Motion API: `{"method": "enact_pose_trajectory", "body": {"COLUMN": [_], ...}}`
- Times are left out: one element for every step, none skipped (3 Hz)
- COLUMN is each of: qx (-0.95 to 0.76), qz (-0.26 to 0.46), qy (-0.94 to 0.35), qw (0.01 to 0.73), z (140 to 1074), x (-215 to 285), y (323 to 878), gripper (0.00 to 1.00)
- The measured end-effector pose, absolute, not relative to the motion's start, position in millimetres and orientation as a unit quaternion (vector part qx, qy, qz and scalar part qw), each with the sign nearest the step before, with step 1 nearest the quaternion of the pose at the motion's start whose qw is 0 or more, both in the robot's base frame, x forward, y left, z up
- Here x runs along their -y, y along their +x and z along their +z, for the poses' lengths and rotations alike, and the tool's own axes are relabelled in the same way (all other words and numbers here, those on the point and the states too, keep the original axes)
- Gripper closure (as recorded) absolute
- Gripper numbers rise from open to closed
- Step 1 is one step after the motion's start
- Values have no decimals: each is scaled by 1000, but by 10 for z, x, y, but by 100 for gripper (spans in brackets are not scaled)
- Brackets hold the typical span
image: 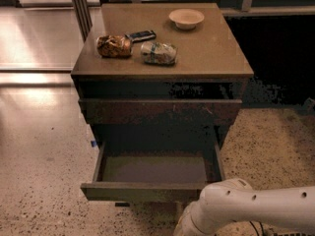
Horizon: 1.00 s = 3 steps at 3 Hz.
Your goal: Close middle drawer
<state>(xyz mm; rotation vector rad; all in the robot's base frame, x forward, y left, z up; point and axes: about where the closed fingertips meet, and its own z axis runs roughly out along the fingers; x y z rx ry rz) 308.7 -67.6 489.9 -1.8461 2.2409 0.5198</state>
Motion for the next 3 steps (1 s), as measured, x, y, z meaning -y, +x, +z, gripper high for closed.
{"method": "enact_pose_trajectory", "body": {"qx": [-756, -756, -756], "qz": [176, 168, 159], "qy": [-622, -623, -621], "qw": [99, 110, 131], "z": [4853, 4669, 4522], "x": [659, 519, 318], "y": [3086, 3251, 3561], "gripper": [100, 100, 100]}}
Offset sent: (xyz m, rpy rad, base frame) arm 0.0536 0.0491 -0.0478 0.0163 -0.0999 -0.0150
